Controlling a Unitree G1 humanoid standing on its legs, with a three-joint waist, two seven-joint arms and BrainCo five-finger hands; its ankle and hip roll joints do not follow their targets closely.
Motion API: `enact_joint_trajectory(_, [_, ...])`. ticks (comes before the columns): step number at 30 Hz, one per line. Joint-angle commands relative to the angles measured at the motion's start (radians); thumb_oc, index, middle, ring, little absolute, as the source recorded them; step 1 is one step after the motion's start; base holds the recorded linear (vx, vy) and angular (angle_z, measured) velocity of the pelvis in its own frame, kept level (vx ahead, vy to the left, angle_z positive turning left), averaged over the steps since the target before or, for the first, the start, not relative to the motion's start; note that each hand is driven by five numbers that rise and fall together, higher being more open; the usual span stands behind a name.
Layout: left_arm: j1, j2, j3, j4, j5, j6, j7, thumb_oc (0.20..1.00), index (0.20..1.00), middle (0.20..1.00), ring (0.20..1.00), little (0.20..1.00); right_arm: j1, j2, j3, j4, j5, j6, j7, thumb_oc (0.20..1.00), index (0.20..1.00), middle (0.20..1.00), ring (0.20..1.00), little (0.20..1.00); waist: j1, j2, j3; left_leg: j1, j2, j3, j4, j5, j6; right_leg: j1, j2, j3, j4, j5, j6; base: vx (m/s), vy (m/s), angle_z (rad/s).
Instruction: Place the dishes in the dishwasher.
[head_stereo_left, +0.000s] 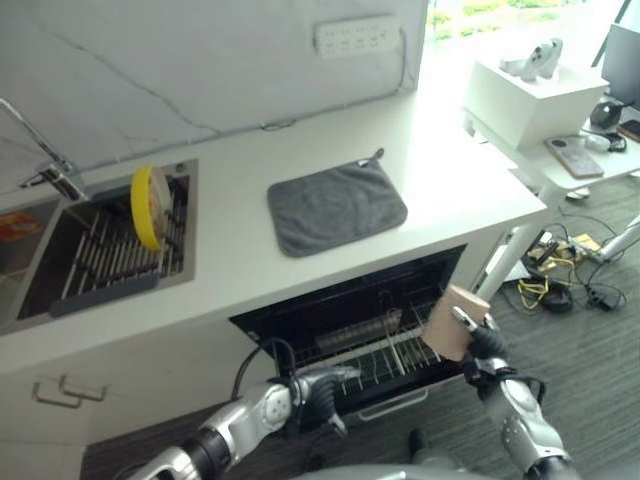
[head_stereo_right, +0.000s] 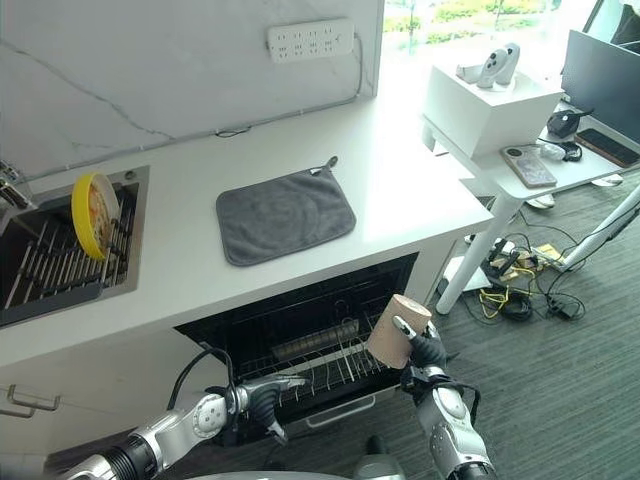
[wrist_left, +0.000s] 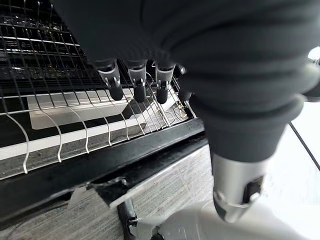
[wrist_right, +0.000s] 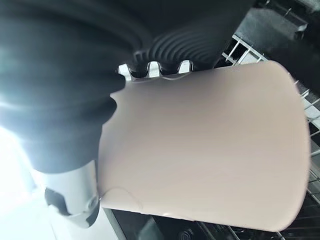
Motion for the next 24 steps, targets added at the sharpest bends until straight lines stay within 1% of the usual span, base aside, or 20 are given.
enact_joint_trajectory(1, [-0.061,0.056,0.008,-0.036,0.035,-0.004,0.028,1.000,1.000,1.000,1.000,1.000,-0.101,0.029,-0.009,-0.059,-0.045,-0.079,-0.032,0.200,0.200,0.200,0.200,0.200,0.039,-0.054,0.015,0.012,0.019,0.013,0.107,-0.142,-0.005,-0.024,-0.110,0.051,0.032,-0.041,0.105,-0.01,-0.009,0.09])
enact_joint_trajectory(3, [-0.062,0.068,0.008,-0.054,0.042,-0.011,0.016,1.000,1.000,1.000,1.000,1.000,-0.129,0.031,-0.001,-0.028,-0.038,-0.065,-0.052,0.200,0.200,0.200,0.200,0.200,0.055,-0.051,0.017,0.010,0.018,0.004,0.103,-0.141,-0.006,-0.020,-0.115,0.038,0.029,-0.040,0.106,0.02,-0.021,0.18])
enact_joint_trajectory(4, [-0.066,0.081,0.001,-0.074,0.042,-0.006,0.003,1.000,1.000,1.000,1.000,1.000,-0.168,0.035,-0.002,0.046,-0.009,-0.052,-0.076,0.200,0.200,0.200,0.200,0.200,0.079,-0.048,0.015,0.012,0.018,-0.007,0.093,-0.137,-0.009,-0.013,-0.121,0.019,0.025,-0.038,0.107,0.05,-0.032,0.25])
enact_joint_trajectory(7, [-0.069,0.085,-0.010,-0.080,0.045,0.002,0.007,1.000,1.000,1.000,1.000,1.000,-0.199,0.034,0.000,0.092,-0.008,-0.033,-0.088,0.200,0.200,0.200,0.200,0.200,0.097,-0.047,0.014,0.012,0.020,-0.013,0.087,-0.135,-0.011,-0.009,-0.127,0.005,0.024,-0.038,0.107,0.05,-0.027,0.27])
enact_joint_trajectory(10, [-0.074,0.094,-0.024,-0.087,0.070,-0.004,0.042,1.000,1.000,1.000,1.000,1.000,-0.240,0.035,0.008,0.141,-0.022,-0.003,-0.105,0.200,0.200,0.200,0.200,0.200,0.120,-0.046,0.017,0.008,0.021,-0.025,0.082,-0.129,-0.013,-0.007,-0.132,-0.011,0.026,-0.037,0.106,0.04,-0.025,0.16])
enact_joint_trajectory(11, [-0.073,0.099,-0.026,-0.085,0.075,-0.004,0.058,1.000,1.000,1.000,1.000,1.000,-0.258,0.034,0.011,0.158,-0.029,0.018,-0.115,0.200,0.200,0.200,0.200,0.200,0.129,-0.044,0.018,0.005,0.022,-0.031,0.080,-0.127,-0.014,-0.006,-0.133,-0.017,0.027,-0.037,0.106,0.05,-0.014,0.11])
enact_joint_trajectory(14, [-0.075,0.104,-0.028,-0.082,0.067,-0.017,0.065,1.000,1.000,1.000,1.000,1.000,-0.281,0.033,0.013,0.177,-0.045,0.034,-0.133,0.200,0.200,0.200,0.200,0.200,0.138,-0.043,0.020,0.002,0.024,-0.036,0.079,-0.123,-0.016,-0.006,-0.135,-0.022,0.030,-0.037,0.105,0.05,-0.010,0.08])
enact_joint_trajectory(17, [-0.089,0.115,-0.039,-0.097,0.081,-0.035,0.064,1.000,1.000,1.000,1.000,1.000,-0.340,0.021,0.006,0.251,-0.078,0.052,-0.176,0.200,0.200,0.200,0.200,0.200,0.156,-0.036,0.028,-0.014,0.027,-0.046,0.086,-0.118,-0.020,-0.011,-0.140,-0.035,0.037,-0.037,0.104,0.04,0.001,0.09])
enact_joint_trajectory(18, [-0.096,0.126,-0.048,-0.105,0.081,-0.040,0.064,1.000,1.000,1.000,1.000,1.000,-0.372,0.007,0.001,0.295,-0.114,0.064,-0.208,0.200,0.200,0.200,0.200,0.200,0.164,-0.030,0.034,-0.023,0.025,-0.055,0.091,-0.117,-0.021,-0.016,-0.142,-0.037,0.042,-0.037,0.104,0.03,0.007,0.15])
enact_joint_trajectory(20, [-0.100,0.133,-0.052,-0.113,0.075,-0.040,0.061,1.000,1.000,1.000,1.000,1.000,-0.385,-0.001,0.002,0.314,-0.135,0.075,-0.222,0.200,0.200,0.200,0.200,0.200,0.167,-0.028,0.036,-0.028,0.023,-0.059,0.095,-0.118,-0.021,-0.018,-0.143,-0.037,0.045,-0.038,0.104,0.02,0.004,0.16])
enact_joint_trajectory(23, [-0.103,0.151,-0.068,-0.131,0.069,-0.040,0.063,1.000,1.000,1.000,1.000,1.000,-0.419,-0.034,0.003,0.392,-0.234,0.103,-0.242,0.200,0.200,0.200,0.200,0.200,0.174,-0.022,0.046,-0.039,0.023,-0.067,0.105,-0.119,-0.021,-0.023,-0.147,-0.038,0.054,-0.041,0.105,0.01,0.000,0.02])
enact_joint_trajectory(24, [-0.103,0.153,-0.070,-0.135,0.067,-0.039,0.063,1.000,1.000,1.000,1.000,1.000,-0.422,-0.037,0.004,0.402,-0.244,0.106,-0.245,0.200,0.200,0.200,0.200,0.200,0.175,-0.021,0.046,-0.039,0.023,-0.067,0.105,-0.119,-0.021,-0.023,-0.147,-0.038,0.054,-0.041,0.105,0.00,0.000,0.00])
